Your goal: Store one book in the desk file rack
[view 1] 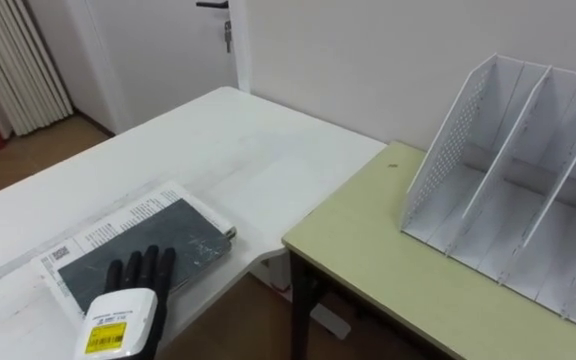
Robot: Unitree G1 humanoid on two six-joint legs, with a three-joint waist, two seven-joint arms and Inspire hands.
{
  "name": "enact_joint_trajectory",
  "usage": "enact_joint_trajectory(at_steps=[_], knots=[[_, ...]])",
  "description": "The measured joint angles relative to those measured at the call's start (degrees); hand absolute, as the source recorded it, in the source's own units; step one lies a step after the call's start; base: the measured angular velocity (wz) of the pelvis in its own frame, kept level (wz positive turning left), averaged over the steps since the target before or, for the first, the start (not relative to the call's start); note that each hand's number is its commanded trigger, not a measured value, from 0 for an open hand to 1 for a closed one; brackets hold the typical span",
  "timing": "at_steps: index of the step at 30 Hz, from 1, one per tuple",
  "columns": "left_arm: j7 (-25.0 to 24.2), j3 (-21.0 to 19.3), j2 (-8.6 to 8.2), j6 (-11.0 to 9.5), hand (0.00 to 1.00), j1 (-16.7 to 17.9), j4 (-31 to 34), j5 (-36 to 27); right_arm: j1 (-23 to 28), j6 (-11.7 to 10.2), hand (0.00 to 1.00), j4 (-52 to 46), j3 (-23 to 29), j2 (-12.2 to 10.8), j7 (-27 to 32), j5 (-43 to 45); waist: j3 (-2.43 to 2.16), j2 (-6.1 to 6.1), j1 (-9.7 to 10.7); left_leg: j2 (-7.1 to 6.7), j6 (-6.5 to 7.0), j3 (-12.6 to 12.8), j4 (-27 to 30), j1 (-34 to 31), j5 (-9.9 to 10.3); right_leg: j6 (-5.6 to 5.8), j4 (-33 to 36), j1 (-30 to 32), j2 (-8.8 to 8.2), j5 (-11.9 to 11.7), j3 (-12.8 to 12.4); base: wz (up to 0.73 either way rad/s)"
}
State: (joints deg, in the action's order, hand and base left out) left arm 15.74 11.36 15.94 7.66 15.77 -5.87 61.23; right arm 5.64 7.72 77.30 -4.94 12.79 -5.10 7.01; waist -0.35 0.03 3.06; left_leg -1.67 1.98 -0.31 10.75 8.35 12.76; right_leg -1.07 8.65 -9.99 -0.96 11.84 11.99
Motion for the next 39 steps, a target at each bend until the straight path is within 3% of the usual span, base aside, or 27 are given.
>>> enact_joint_trajectory(at_steps=[6, 15, 21, 39], knots=[[1.2, -0.3, 0.01, 0.8, 1.00, -0.8, 0.5, 0.0, 0.0, 1.8, 0.00, -1.2, 0.0, 0.0, -0.1, 0.0, -0.05, -0.22, -0.3, 0.01, 0.00, 0.1, 0.0, 0.2, 0.0, 0.00, 0.1, -0.1, 0.06, 0.0, -0.3, 0.00], [1.7, -1.0, 0.02, 1.3, 1.00, -2.2, 2.7, -1.0, 0.3, 2.5, 0.00, -2.2, -0.1, 0.1, 0.0, -0.4, -0.05, -0.13, -0.3, -0.01, 0.03, 0.0, 0.0, 0.2, -0.1, 0.00, 0.1, -0.2, 0.12, 0.0, -0.2, 0.01], [2.7, -1.4, 0.03, 2.9, 1.00, -4.0, 2.5, -1.0, 0.7, 2.9, 0.00, -2.3, -0.6, 0.2, 0.1, -0.5, -0.35, 0.25, -0.3, -0.04, 0.04, 0.1, -0.2, 0.3, -0.1, -0.01, 0.3, -0.3, 0.16, 0.0, -0.2, 0.00], [2.5, -1.5, -0.02, 3.8, 1.00, -3.7, 3.4, -1.0, 1.2, 3.7, 0.00, -3.4, -0.6, 0.5, 0.6, -2.3, -0.33, 0.33, -0.3, -0.05, 0.03, 0.0, -0.3, 1.1, -0.1, 0.01, 0.0, -1.0, 0.10, 0.0, -0.2, 0.00]])
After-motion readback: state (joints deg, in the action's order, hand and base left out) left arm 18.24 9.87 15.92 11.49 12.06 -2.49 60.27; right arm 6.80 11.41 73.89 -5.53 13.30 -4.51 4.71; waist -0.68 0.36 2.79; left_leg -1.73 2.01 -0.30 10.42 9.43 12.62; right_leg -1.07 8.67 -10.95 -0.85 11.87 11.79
